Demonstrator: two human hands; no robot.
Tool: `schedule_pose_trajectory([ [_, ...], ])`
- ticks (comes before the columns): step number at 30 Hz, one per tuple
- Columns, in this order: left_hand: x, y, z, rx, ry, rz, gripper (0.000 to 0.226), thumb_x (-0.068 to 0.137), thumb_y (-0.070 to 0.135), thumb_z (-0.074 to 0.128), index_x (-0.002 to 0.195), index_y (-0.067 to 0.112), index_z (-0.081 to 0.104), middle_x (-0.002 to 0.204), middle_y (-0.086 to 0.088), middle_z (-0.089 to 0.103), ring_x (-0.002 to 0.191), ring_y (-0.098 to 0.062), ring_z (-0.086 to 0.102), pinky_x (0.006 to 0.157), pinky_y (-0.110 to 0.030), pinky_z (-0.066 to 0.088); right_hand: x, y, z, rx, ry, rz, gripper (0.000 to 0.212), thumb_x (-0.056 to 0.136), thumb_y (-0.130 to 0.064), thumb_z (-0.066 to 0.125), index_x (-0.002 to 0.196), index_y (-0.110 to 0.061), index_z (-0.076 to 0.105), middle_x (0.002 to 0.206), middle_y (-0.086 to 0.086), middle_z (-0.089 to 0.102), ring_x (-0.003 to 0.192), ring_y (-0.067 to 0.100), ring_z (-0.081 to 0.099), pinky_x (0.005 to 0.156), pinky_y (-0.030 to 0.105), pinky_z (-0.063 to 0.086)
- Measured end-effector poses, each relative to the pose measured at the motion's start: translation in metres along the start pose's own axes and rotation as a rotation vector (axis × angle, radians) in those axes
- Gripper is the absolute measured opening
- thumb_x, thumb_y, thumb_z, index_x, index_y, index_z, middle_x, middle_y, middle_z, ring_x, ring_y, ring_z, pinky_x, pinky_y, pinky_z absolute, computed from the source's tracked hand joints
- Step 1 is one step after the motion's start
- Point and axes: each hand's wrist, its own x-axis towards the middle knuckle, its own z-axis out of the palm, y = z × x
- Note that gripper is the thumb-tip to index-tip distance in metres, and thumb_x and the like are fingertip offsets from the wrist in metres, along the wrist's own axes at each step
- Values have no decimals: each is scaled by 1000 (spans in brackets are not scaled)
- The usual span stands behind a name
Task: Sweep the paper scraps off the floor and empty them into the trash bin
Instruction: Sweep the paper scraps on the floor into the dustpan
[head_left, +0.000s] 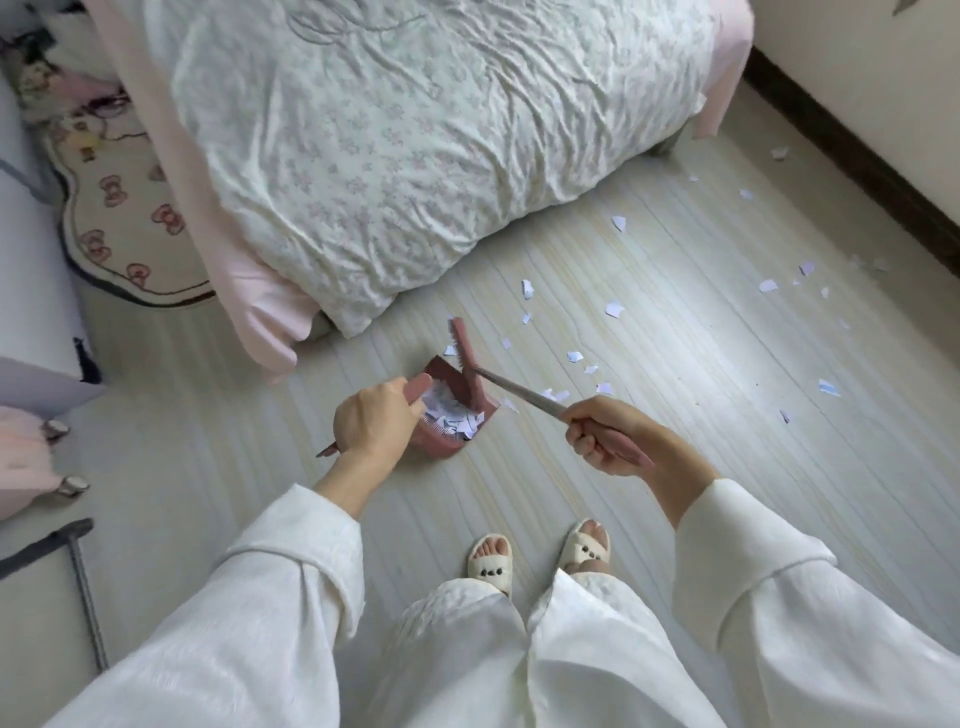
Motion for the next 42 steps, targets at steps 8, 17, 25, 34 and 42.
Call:
schedule_pose_trajectory([
  [8,22,-15,1,-71,56,-359,24,87,31,53,85,9,62,82,-19,67,74,-37,61,60,-31,36,34,-55,-11,7,-128,66,17,96,-14,42,79,-13,42,46,-4,49,30,4,43,29,11,33],
  [17,59,46,10,-79,84,-512,24,87,27,55,81,4,58,80,-24,66,73,-41,60,60,-33,35,80,-101,-75,-82,-104,171,17,96,-14,39,80,-13,43,44,-5,47,29,3,42,29,10,32],
  [25,109,108,15,-100,111,-479,28,87,27,56,83,0,58,79,-27,65,74,-44,61,59,-35,34,82,-145,-155,-28,30,147,10,94,-14,40,100,-16,47,69,-3,51,29,3,43,30,11,34],
  [34,146,128,8,-114,131,-401,30,89,29,54,85,0,59,80,-28,64,75,-45,60,60,-36,35,78,-182,-171,48,-77,105,20,96,-14,39,77,-15,40,46,-5,44,30,3,39,29,12,31],
  [42,157,117,1,-125,95,-356,28,89,27,54,86,0,58,81,-27,65,76,-43,61,60,-34,34,74,-152,-156,218,-47,232,21,96,-14,39,76,-13,41,44,-4,45,28,3,40,28,10,31],
])
